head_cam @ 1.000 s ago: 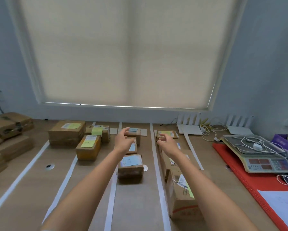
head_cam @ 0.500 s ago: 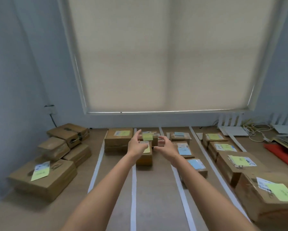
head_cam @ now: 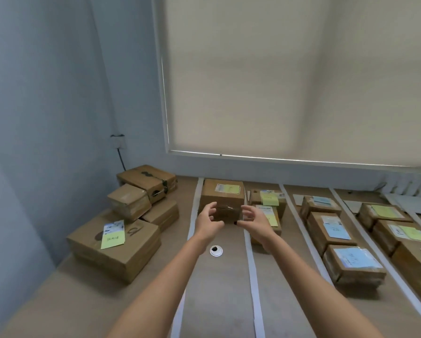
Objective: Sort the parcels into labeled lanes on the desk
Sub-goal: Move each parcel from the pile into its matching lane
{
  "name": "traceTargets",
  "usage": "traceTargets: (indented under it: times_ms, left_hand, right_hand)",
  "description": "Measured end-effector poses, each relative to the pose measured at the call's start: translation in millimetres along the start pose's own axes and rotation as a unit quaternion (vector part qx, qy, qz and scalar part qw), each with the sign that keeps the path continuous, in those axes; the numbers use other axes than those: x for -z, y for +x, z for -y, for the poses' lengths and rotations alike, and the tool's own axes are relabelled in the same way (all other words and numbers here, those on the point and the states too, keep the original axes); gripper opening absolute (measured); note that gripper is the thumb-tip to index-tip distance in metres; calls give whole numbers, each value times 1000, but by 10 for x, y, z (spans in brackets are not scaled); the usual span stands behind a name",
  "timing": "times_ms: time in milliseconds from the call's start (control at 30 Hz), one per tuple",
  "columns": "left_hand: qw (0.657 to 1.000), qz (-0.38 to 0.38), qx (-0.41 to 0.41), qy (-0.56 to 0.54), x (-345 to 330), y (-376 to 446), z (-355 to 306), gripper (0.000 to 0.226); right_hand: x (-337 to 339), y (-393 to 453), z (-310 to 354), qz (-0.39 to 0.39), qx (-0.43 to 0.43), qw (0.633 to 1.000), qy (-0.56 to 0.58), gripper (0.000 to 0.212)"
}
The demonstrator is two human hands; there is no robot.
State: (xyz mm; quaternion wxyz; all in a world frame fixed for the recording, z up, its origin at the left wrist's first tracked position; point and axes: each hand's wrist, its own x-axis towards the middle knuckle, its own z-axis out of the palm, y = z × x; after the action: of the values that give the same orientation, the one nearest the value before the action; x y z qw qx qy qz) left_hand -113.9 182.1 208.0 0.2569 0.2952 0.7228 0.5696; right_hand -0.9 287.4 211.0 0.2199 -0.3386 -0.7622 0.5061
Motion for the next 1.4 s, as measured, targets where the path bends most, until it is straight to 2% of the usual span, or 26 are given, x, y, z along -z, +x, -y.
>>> traceTargets:
  times_ms: [200, 367, 567, 767, 867, 967, 1067, 1167, 1400]
  left_hand:
    - [998, 55, 6, 31, 1028, 502, 420, 67]
    - [996, 70, 21, 59, 2045, 798, 826, 67]
    - [992, 48, 84, 84, 3155, 1091, 1450, 61]
    - [980, 37, 113, 160, 3707, 1237, 2010, 60]
    - [965, 6, 94, 243, 4051, 1308, 2230, 62]
    - [947, -45, 112, 299, 4453, 1459, 2416, 65]
    - [946, -63, 170, 268, 4717, 1565, 2595, 66]
    - [956, -40, 221, 186, 4720, 1555, 2745, 56]
    - [955, -98, 228, 160, 4613, 1308, 2893, 34]
  right_hand:
    - [-1155, 371, 194, 11, -41, 999, -8, 55]
    - [-2150, 578, 427, -3, -85, 995, 42, 51]
    - [-3065, 674, 467, 22, -156, 986, 53, 56]
    - [-3563, 808, 326, 24, -222, 974, 32, 63]
    - [-3781, 860, 244, 17, -245, 968, 40, 69]
    - [-3993, 866, 119, 12, -265, 962, 66, 71]
    - [-4188, 862, -30, 7, -286, 954, 90, 76]
    - [-4298, 844, -98, -10, -310, 944, 109, 71]
    - [-4218, 724, -180, -45, -322, 941, 93, 58]
